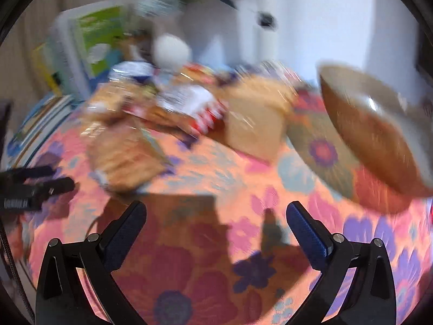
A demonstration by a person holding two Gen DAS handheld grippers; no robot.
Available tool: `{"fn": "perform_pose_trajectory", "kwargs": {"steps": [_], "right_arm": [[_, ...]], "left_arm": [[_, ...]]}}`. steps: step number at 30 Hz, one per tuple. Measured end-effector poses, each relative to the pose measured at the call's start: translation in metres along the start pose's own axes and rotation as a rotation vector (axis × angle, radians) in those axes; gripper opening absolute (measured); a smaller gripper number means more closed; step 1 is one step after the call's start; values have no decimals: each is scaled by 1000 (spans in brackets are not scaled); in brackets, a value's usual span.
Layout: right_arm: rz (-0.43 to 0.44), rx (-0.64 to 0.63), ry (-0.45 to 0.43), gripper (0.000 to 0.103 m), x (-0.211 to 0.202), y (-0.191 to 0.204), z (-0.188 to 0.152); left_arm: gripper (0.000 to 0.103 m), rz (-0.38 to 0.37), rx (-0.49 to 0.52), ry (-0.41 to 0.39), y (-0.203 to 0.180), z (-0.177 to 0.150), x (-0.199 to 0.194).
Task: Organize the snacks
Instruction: 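Grasp the barcoded cracker pack with the left tool while the right grasps a biscuit pack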
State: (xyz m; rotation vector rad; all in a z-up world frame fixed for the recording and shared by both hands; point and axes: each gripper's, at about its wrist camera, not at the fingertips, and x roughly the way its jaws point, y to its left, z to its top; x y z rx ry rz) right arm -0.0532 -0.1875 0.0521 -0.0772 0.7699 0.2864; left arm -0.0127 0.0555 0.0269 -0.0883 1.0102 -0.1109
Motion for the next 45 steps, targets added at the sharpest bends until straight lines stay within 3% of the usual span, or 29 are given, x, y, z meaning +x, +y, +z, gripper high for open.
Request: {"fn": "perform_pose_trajectory", "kwargs": {"steps": [5,8,13,14,15,16,18,22,28,34,35,36,37,40,45], "right_arm": [[112,-156,-61,103,-1,32,26],[122,-219,-31,103,18,48,35],[133,-260,41,103,55,59,34],[127,-261,59,103,66,60,31],[126,-252,110,103,81,60,27],[131,-242,160,103,91,59,28],[150,-190,145,103,89,50,32],[131,-201,149,103,88,49,29],[128,-201,140,103,87,49,31],[109,-265,74,103,78,64,30],[114,-272,59,98,75,65,30],[116,-271,39,74,72,65,30],[124,-263,24,68,70,66,32],[204,-215,-18,63,60,57,33],[253,-112,-71,62,48,35,34]], "left_arm": [[103,-2,65,-22,6,27,-2],[103,-38,105,0,4,44,15],[103,-122,89,27,3,59,49],[103,-107,80,15,3,60,59],[103,-75,101,-60,-1,55,59],[103,-38,121,-53,-7,53,63],[103,50,187,-41,-23,53,67],[103,12,157,-46,-18,54,66],[103,20,164,-44,-16,52,65],[103,31,166,-53,-17,52,63],[102,26,159,-61,-15,51,61],[91,24,147,-79,-13,50,57],[81,20,125,-101,-10,48,50],[79,-43,52,-122,6,45,44],[79,-27,18,-151,12,42,37]]}}
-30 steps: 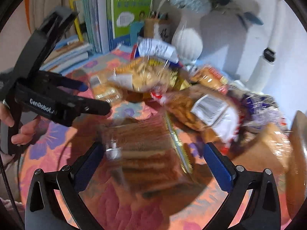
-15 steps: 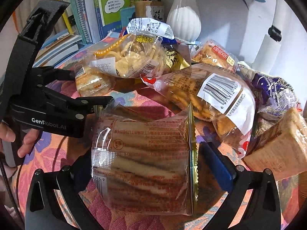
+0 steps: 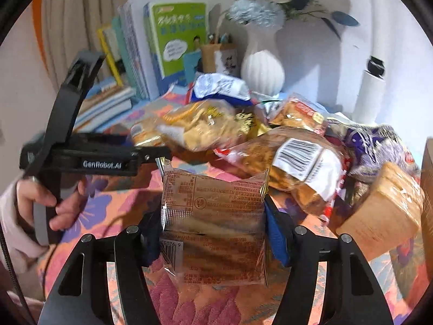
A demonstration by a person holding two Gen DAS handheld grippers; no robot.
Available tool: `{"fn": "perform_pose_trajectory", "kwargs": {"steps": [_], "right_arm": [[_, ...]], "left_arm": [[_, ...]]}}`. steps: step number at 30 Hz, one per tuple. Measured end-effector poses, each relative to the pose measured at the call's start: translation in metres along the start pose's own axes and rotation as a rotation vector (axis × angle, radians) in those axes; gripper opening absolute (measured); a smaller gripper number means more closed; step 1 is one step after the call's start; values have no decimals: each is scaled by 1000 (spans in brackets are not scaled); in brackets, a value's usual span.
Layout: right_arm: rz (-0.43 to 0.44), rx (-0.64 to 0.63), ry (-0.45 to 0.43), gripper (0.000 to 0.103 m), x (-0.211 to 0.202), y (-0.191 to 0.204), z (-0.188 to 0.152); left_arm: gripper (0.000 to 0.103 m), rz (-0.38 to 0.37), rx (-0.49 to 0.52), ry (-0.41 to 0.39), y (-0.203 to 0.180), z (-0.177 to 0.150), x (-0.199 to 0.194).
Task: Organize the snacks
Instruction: 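Grasp the barcoded cracker pack with the left tool while the right grasps a biscuit pack, then carry both packs to the amber glass bowl and open both tools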
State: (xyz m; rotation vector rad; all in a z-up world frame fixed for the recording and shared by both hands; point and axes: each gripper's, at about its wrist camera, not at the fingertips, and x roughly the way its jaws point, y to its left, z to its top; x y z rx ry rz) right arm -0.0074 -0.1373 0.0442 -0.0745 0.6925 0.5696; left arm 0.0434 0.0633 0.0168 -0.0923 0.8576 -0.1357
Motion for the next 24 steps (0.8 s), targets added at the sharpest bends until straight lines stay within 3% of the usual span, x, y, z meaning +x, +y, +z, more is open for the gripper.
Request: {"fn": "perform_pose_trajectory", "kwargs": {"steps": [9,14,20,24], "right_arm": [[69,143,-170,63,-32,-24,-5],[92,141,-223,63,-42,-20,-5],[93,166,-266,62,-59,-21,3],[73,195,-305,62,-89,-36,22]], "left_arm": [[79,61,-129,-101,25,-3,-22],[79,93,-97,-159,19,-3,-34],[78,179,-11,-148,-2,7,-38],[78,119,-7,-161,-23,30,-62]]}}
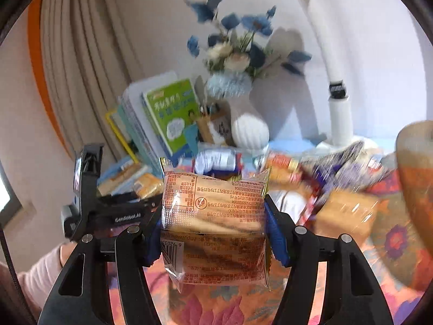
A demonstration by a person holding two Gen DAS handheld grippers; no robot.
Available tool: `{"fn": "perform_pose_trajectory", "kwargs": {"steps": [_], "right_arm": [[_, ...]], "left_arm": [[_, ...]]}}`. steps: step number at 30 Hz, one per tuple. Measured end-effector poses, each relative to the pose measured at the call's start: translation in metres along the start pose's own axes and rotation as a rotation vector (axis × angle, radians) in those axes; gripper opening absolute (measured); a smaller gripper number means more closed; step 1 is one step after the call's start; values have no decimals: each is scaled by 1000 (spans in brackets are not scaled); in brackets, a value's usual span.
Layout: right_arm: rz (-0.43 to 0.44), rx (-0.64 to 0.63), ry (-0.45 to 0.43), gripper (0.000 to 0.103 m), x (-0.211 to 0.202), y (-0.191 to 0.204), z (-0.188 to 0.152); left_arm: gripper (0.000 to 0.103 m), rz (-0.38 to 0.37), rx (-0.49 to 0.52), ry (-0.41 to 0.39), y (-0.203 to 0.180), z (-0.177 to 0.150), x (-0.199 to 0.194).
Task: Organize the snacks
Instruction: 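Carry both packs to the amber glass bowl and open both tools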
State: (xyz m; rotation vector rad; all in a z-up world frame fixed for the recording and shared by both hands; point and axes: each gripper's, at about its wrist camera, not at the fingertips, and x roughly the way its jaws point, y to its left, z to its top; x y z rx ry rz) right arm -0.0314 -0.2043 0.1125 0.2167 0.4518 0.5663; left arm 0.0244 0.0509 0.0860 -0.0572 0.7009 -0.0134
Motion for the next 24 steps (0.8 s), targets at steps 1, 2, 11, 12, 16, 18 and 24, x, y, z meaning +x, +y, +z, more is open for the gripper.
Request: {"fn": "perform_pose_trajectory", "kwargs": {"steps": [1,2,11,12,16,18,24], "right_arm": [[-12,-6,-10,62,-7,-4,12],[-13,-6,-23,62,-14,-9,23],[-168,50,-48,63,-74,-100,97],[-172,57,-50,63,-80,-108,98],[-328,117,-17,63,-98,-149,95],[-364,156,-5,63,-105,-167,90],[-535,253,35,88,-115,-212,77]], "left_arm": [[78,-13,5,-2,-7,7,-4],[78,-29,20,-9,-19,19,-11],[79,-293,165,-37,-167,82,-30],[79,-325,189,-30,-187,84,-26],[79,-404,256,26,-257,83,-5],[79,-444,291,54,-287,76,5],[84,-489,356,204,-345,50,39]]}}
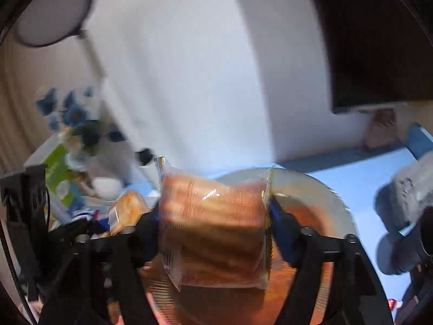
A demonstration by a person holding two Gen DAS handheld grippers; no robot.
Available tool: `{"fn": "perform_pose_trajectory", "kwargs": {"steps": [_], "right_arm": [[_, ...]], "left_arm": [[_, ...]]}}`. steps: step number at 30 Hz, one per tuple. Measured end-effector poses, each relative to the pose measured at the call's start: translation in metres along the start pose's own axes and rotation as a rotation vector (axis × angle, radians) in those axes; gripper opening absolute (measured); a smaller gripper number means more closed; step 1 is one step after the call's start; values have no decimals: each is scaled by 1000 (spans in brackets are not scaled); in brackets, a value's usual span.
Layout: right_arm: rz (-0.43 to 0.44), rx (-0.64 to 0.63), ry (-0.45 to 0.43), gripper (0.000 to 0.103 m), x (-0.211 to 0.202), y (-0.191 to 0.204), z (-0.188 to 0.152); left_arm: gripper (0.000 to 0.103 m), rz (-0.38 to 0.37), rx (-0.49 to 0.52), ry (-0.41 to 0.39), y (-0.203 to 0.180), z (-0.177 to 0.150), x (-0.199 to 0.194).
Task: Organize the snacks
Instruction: 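Carry both packs to the amber glass bowl and open both tools, then grasp the round cookie bag with the left tool while the right grasps the sliced bread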
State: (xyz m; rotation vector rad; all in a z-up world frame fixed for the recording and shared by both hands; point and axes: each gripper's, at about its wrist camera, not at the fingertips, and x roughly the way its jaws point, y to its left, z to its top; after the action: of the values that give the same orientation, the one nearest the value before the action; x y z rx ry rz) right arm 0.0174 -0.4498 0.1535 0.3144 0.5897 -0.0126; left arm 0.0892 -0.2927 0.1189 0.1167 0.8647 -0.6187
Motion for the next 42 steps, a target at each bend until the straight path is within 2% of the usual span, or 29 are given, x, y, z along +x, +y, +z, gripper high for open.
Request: {"fn": "perform_pose_trajectory", "kwargs": {"steps": [3,4,6,9,11,13,17,19,22,25,26,30,34,38,42], "right_arm": [[-27,21,2,89,-3,-8,0],[-27,25,3,90,-2,-4,1],[-36,21,3,92,-4,0,1],[-43,-18,0,92,-9,12,1],[-36,-39,4,92,-8,25,1],[-42,-58,1,92,-12,32,0],[-53,-70,-12,92,-22,41,-2],[-48,-63,-21,93,-27,45,-1],[-39,-55,-37,93,-34,58,3],[-2,-82,-63,97,-43,84,5],[12,-99,-75,103,-47,97,4],[80,-162,-78,103,-47,142,-7],[162,-198,-40,103,-30,181,-31],[169,-221,-26,103,-11,202,-58],[163,-207,-15,103,3,203,-85]], "left_arm": [[84,29,-9,64,-1,-3,12],[85,30,-10,63,-1,-4,12],[88,31,-10,51,1,-9,8],[98,2,14,9,-1,-8,-1],[99,-33,47,-9,-7,-4,-5],[99,-17,67,-22,-13,-1,-9],[99,-41,34,-18,-4,0,-19],[99,-32,19,-27,3,-2,-26],[99,34,14,-43,19,-4,-43],[99,70,-10,-62,42,-8,-67],[99,72,-42,-67,57,-9,-79],[100,89,-149,-103,114,-19,-118],[101,244,-199,-122,173,-44,-147],[101,263,-264,-97,216,-80,-153],[102,279,-311,-69,240,-114,-144]]}}
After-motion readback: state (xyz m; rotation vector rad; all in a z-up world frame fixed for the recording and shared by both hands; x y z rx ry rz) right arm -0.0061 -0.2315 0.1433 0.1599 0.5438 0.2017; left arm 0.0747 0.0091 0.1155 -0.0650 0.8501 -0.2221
